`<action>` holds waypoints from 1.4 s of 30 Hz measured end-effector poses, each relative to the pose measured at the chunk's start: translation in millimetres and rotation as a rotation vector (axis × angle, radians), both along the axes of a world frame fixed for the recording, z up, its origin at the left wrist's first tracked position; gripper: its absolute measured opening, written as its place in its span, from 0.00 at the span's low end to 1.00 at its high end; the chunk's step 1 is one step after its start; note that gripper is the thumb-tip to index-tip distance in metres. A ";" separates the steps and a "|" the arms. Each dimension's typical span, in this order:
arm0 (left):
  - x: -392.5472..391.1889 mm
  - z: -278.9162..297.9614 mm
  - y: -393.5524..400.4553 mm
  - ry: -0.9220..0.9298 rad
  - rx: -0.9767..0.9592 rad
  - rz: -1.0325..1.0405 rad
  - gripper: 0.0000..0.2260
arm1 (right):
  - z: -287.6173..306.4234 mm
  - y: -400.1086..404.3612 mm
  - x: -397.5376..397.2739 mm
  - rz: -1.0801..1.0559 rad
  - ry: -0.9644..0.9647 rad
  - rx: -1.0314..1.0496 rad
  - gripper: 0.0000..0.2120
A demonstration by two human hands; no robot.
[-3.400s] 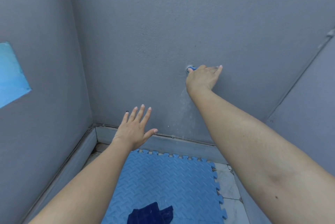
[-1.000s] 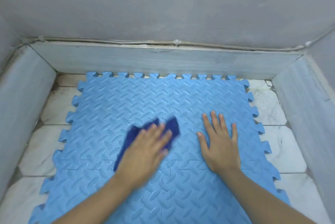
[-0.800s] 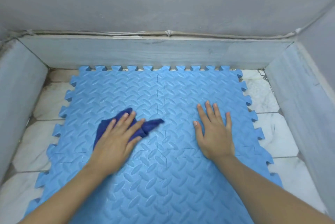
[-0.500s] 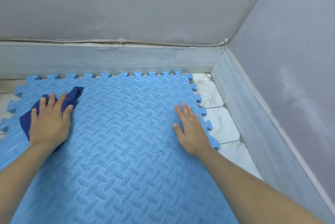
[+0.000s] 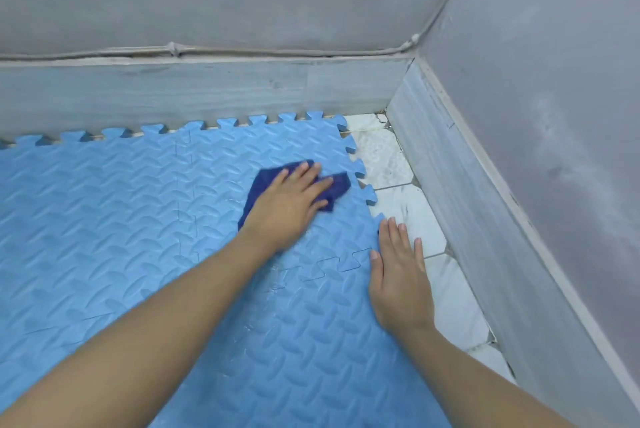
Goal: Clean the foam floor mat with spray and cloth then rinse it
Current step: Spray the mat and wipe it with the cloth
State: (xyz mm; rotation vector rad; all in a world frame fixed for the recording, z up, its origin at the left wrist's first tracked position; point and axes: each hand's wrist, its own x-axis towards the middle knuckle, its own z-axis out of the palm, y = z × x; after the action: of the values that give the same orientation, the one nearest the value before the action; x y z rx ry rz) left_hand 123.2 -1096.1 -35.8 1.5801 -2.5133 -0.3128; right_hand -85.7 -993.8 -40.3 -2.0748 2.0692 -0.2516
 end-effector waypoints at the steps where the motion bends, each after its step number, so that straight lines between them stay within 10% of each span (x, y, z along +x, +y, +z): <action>1: 1.2 2.4 -36.0 0.012 0.037 0.131 0.21 | -0.3 -0.3 -0.5 -0.003 -0.003 0.010 0.32; 5: -4.3 3.5 -94.7 0.084 0.105 0.426 0.22 | 0.2 -1.2 -1.3 0.001 -0.035 0.033 0.32; 13: -9.7 -0.8 67.9 0.042 0.020 -0.182 0.23 | -1.4 -2.4 -2.6 0.011 -0.042 0.004 0.29; 20: -56.1 3.4 -55.3 0.052 0.088 0.233 0.22 | -0.5 -3.0 -3.7 0.014 -0.090 0.025 0.30; 30: 89.4 14.9 286.5 -0.031 0.183 -0.173 0.22 | -0.5 -2.4 -5.8 0.014 -0.116 -0.024 0.27; 37: 223.1 16.3 347.2 0.078 0.225 0.823 0.30 | 0.7 -1.0 -3.9 -0.015 -0.056 -0.111 0.23; 42: 142.3 18.3 382.5 -0.036 0.212 0.443 0.25 | 5.8 16.3 5.2 -0.035 0.104 -0.118 0.21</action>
State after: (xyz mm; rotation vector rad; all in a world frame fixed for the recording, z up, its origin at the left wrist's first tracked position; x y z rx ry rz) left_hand 265.5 -713.7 -17.6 2.1791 -2.1256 -0.5029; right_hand -80.6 -977.5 -34.4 -2.1633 2.2027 -0.2830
